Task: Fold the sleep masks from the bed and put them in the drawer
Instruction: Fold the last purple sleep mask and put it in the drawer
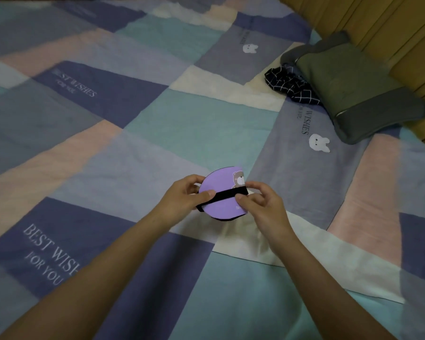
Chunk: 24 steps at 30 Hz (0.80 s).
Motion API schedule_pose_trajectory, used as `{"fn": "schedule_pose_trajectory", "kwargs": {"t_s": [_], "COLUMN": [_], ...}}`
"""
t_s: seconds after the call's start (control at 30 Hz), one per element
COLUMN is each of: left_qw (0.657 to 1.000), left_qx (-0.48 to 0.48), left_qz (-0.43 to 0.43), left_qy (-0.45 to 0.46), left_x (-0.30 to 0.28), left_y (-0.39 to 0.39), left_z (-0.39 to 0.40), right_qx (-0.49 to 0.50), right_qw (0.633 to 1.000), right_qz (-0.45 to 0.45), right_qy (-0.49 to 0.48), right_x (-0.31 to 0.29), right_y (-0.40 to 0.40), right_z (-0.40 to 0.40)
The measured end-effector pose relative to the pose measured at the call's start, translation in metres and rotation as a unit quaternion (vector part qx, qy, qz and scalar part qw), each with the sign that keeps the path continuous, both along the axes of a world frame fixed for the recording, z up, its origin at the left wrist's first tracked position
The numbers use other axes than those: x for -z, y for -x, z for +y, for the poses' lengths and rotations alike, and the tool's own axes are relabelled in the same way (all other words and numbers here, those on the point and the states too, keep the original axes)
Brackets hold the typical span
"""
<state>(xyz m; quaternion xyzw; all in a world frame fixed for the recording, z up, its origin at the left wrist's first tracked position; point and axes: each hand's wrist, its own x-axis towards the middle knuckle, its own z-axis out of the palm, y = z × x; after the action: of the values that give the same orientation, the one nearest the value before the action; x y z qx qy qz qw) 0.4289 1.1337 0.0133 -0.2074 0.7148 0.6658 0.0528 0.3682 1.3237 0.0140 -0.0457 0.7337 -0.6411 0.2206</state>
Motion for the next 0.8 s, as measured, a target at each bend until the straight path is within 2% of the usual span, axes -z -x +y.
{"fn": "schedule_pose_trajectory", "kwargs": {"t_s": [0.07, 0.13, 0.17, 0.27, 0.33, 0.63, 0.73, 0.77, 0.8], "left_qw": [1.000, 1.000, 1.000, 0.999, 0.998, 0.991, 0.974, 0.954, 0.916], "left_qx": [-0.004, -0.013, -0.019, -0.038, -0.045, -0.065, -0.100, -0.121, -0.140], "left_qz": [0.009, 0.012, 0.012, 0.018, 0.027, 0.094, 0.132, 0.136, 0.130], "left_qy": [0.005, -0.005, -0.012, -0.020, -0.023, 0.063, 0.154, 0.238, 0.354], "left_x": [-0.024, -0.052, -0.068, -0.117, -0.149, -0.295, -0.343, -0.359, -0.375], "left_y": [-0.006, -0.014, -0.018, -0.031, -0.040, -0.087, -0.112, -0.124, -0.138], "left_z": [-0.005, -0.009, -0.012, -0.022, -0.027, -0.016, -0.010, -0.011, -0.014], "right_qx": [-0.015, -0.068, -0.115, -0.240, -0.257, -0.222, -0.230, -0.233, -0.237], "right_qw": [0.999, 0.985, 0.966, 0.867, 0.841, 0.847, 0.829, 0.820, 0.810], "right_qz": [0.044, 0.137, 0.203, 0.380, 0.430, 0.481, 0.510, 0.523, 0.536], "right_qy": [-0.020, -0.074, -0.114, -0.213, -0.202, -0.049, -0.016, -0.007, 0.001], "right_x": [-0.020, -0.048, -0.063, -0.112, -0.143, -0.275, -0.324, -0.341, -0.357], "right_y": [-0.004, -0.010, -0.013, -0.021, -0.024, -0.052, -0.063, -0.067, -0.072], "right_z": [-0.005, -0.009, -0.010, -0.011, -0.013, -0.014, -0.013, -0.014, -0.016]}}
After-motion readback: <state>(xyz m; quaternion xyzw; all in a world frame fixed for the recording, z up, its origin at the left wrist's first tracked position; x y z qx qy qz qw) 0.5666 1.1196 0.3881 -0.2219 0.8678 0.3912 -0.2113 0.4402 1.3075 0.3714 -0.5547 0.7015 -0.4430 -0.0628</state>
